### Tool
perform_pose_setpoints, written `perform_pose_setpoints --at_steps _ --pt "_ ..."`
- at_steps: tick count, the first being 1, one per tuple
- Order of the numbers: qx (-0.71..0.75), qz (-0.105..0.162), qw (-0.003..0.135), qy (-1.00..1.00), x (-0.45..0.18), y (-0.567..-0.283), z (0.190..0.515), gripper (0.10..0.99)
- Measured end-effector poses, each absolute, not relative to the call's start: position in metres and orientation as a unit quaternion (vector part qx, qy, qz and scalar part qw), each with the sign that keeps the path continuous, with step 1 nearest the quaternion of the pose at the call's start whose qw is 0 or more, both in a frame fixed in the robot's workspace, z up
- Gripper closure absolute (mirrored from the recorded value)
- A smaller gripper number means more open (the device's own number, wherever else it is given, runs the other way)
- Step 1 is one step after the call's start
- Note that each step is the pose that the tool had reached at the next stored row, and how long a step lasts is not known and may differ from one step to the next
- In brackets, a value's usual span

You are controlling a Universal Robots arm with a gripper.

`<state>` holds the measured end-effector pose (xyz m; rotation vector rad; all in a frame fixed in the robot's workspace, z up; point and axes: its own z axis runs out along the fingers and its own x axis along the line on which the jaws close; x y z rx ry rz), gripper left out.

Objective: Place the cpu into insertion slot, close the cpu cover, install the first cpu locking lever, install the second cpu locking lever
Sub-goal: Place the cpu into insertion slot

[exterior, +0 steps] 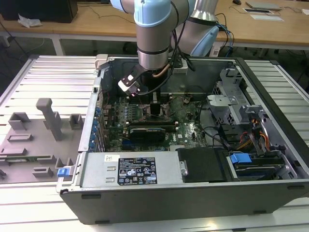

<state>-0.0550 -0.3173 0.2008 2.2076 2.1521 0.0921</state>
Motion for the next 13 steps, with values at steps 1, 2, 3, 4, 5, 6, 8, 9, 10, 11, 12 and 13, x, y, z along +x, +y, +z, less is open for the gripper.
perform_pose_setpoints --at_steps 1,2,3,4,5,6,8,9,10,11,12,13 --pt "0.715 0.030 0.029 0.697 -0.055 -0.317 0.201 0.471" --pt "0.715 0.030 0.029 0.697 -0.055 -0.317 0.201 0.471" --pt "0.715 0.030 0.029 0.697 -0.055 -0.317 0.201 0.471" --pt "0.715 0.030 0.029 0.697 -0.055 -0.317 0.202 0.471" --pt "0.715 0.030 0.029 0.697 -0.055 -0.317 0.204 0.471" --pt "0.715 0.030 0.029 0.697 -0.055 -0.317 0.207 0.471" --pt "0.715 0.030 0.029 0.697 -0.055 -0.317 0.212 0.471" --pt "0.715 0.030 0.029 0.697 -0.055 -0.317 0.213 0.471" --pt "0.715 0.030 0.029 0.698 -0.055 -0.317 0.213 0.471" --pt "0.715 0.029 0.029 0.698 -0.055 -0.317 0.213 0.471" --pt "0.715 0.029 0.029 0.697 -0.055 -0.317 0.213 0.471" --pt "0.715 0.029 0.029 0.698 -0.055 -0.317 0.213 0.486"
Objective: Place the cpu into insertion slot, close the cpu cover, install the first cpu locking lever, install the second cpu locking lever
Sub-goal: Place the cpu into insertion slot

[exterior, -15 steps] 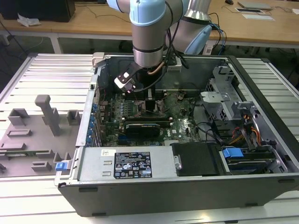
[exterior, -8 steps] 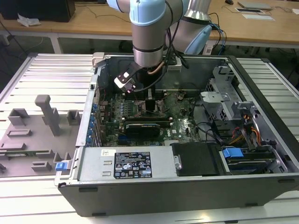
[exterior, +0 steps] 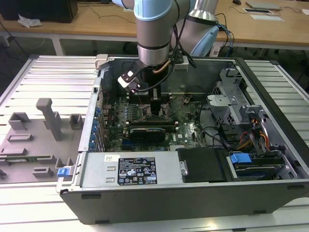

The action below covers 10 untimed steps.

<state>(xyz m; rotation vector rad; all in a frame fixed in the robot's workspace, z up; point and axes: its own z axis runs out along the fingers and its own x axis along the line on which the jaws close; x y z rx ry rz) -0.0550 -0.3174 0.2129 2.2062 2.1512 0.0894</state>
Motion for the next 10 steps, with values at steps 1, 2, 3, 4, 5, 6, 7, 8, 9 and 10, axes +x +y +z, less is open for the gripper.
perform_pose_setpoints --at_steps 1,2,3,4,5,6,7,8,9,10 --pt "0.715 0.029 0.030 0.698 -0.0550 -0.3174 0.2129 0.486" --pt "0.715 0.029 0.030 0.698 -0.0550 -0.3174 0.2129 0.553" --pt "0.715 0.029 0.030 0.698 -0.0550 -0.3174 0.2129 0.553" --pt "0.715 0.028 0.030 0.698 -0.0550 -0.3174 0.2129 0.616" --pt "0.715 0.028 0.030 0.698 -0.0550 -0.3174 0.2129 0.675" --pt "0.715 0.028 0.030 0.698 -0.0550 -0.3174 0.2129 0.796" --pt "0.715 0.028 0.030 0.698 -0.0550 -0.3174 0.2129 0.796" --pt "0.715 0.028 0.031 0.698 -0.0550 -0.3174 0.2129 0.855" --pt "0.715 0.028 0.031 0.698 -0.0550 -0.3174 0.2129 0.918" --pt "0.715 0.027 0.031 0.698 -0.0550 -0.3174 0.2129 0.980"
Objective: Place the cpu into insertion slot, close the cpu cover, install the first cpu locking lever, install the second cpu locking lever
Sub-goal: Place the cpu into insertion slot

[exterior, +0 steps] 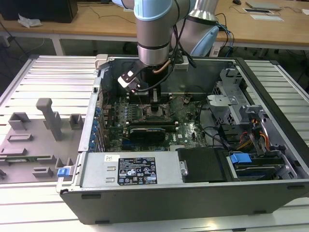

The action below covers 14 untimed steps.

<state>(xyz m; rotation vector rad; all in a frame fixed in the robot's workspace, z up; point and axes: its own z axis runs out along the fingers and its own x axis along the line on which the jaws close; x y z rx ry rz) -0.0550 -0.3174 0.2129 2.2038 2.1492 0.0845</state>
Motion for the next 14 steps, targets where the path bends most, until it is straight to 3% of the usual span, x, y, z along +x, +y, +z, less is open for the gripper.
perform_pose_setpoints --at_steps 9,14 --pt "0.715 0.027 0.032 0.698 -0.055 -0.317 0.217 0.980" --pt "0.715 0.027 0.032 0.698 -0.055 -0.317 0.246 0.980"
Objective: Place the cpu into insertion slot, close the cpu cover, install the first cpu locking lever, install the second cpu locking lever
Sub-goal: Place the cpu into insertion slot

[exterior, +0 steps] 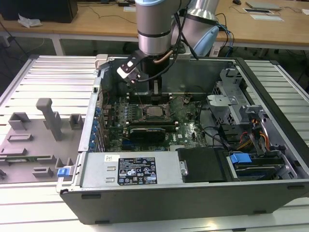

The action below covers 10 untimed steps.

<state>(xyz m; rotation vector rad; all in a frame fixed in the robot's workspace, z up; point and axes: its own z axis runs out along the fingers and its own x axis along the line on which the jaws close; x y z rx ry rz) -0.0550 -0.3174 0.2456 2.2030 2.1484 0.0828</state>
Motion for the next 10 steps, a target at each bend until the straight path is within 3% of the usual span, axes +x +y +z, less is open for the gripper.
perform_pose_setpoints --at_steps 10 --pt "0.715 0.027 0.032 0.698 -0.055 -0.317 0.278 0.980"
